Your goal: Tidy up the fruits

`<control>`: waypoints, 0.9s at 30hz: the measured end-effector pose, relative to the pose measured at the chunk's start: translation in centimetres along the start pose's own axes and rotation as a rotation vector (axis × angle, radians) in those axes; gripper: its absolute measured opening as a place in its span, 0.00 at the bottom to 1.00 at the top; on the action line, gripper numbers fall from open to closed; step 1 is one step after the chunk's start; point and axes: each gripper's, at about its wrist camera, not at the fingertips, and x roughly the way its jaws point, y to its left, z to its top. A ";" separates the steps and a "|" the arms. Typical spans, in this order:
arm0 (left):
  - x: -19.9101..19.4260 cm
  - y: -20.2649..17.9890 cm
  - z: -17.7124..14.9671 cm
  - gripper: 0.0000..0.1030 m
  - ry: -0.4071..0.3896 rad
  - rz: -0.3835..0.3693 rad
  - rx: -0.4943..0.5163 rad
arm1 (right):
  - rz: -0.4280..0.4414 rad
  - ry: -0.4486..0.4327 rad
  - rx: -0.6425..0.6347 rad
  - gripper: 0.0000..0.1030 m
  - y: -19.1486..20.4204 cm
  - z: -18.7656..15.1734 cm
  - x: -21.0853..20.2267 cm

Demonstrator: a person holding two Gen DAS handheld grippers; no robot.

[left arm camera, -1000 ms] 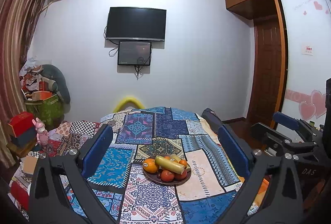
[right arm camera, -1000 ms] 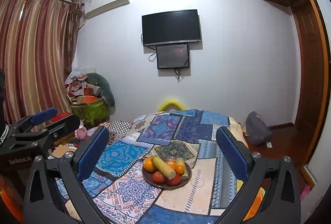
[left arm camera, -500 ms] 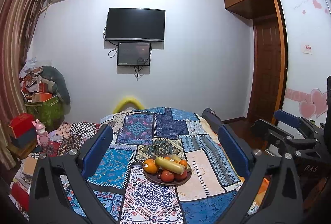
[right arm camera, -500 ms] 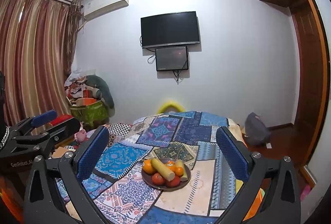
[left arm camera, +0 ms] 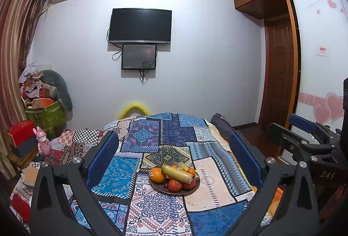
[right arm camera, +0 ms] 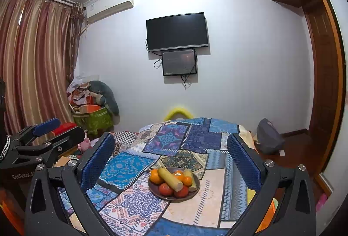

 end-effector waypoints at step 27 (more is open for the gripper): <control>0.3 -0.2 -0.2 1.00 0.020 -0.035 -0.001 | -0.010 0.002 0.006 1.00 -0.1 0.3 -0.2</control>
